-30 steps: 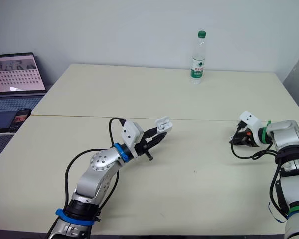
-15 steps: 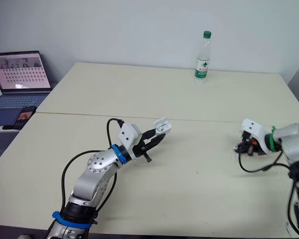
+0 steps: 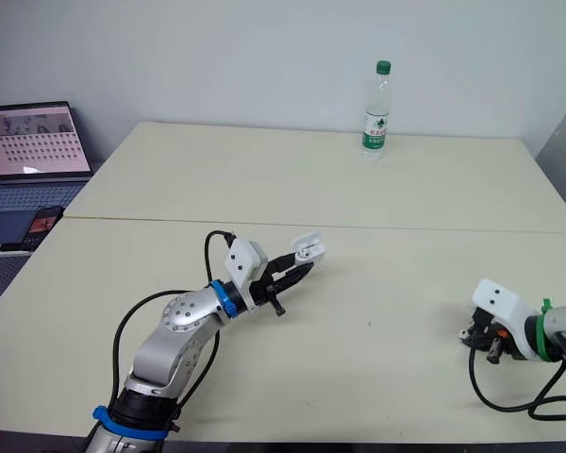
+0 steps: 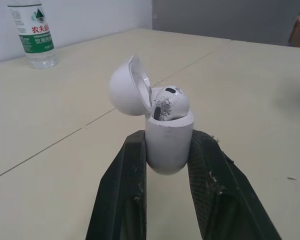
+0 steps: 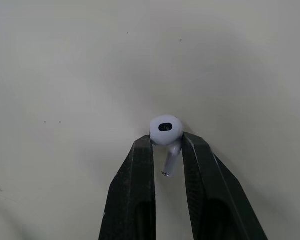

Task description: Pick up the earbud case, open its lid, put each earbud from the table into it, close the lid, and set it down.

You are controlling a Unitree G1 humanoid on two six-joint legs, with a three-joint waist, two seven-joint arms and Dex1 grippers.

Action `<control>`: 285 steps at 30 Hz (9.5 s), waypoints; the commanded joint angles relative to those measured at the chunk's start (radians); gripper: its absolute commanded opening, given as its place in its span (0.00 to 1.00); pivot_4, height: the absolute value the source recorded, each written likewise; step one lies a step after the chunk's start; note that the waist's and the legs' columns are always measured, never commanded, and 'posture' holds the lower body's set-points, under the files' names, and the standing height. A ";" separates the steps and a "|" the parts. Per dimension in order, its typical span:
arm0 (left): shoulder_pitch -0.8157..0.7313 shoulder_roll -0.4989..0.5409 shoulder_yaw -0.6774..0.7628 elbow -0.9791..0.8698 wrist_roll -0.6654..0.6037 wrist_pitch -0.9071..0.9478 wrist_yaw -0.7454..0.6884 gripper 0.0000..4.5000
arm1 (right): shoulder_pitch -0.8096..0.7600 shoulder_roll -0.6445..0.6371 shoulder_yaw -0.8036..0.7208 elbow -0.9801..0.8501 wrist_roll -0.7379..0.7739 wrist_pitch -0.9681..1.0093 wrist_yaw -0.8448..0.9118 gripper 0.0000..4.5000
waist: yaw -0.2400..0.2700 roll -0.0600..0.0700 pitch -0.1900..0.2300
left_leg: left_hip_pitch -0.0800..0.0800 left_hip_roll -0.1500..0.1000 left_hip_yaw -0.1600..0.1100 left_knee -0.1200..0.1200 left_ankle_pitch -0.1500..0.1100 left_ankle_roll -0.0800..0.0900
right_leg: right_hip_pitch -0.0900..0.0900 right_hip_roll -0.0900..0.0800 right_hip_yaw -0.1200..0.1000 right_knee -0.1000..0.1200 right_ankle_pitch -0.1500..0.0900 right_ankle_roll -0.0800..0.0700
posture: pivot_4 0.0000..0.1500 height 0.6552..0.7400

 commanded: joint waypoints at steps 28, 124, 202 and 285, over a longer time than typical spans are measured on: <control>0.021 0.011 -0.015 -0.041 0.004 -0.037 -0.016 0.17 | -0.213 0.050 0.055 -0.171 0.186 0.671 -0.304 0.76 | 0.001 0.000 0.000 | -0.002 0.000 -0.002 0.000 0.000 0.000 | -0.001 0.000 0.001 -0.001 0.000 0.000 | 1.00 0.95; -0.141 -0.055 0.013 -0.114 -0.275 0.257 -0.049 0.17 | -0.200 0.687 0.135 -0.143 0.279 -0.513 -0.531 0.25 | -0.002 -0.001 0.000 | -0.001 0.003 -0.002 0.000 0.000 0.000 | -0.001 0.004 0.001 0.001 0.000 -0.001 | 1.00 0.95; -0.125 -0.042 -0.003 -0.103 -0.247 0.234 -0.069 0.17 | -0.246 0.575 0.016 -0.215 0.456 -0.305 -0.529 0.99 | -0.002 -0.001 0.000 | -0.001 0.003 -0.002 0.000 0.000 0.000 | -0.001 0.004 0.001 0.001 0.000 -0.001 | 1.00 0.95; -0.245 0.120 -0.006 0.053 -0.380 0.345 -0.497 0.17 | -0.489 0.405 0.066 0.035 0.722 0.069 -0.174 0.01 | -0.002 -0.001 0.000 | -0.002 0.003 -0.002 0.000 0.000 0.000 | -0.002 0.004 0.000 0.000 0.000 -0.001 | 1.00 0.95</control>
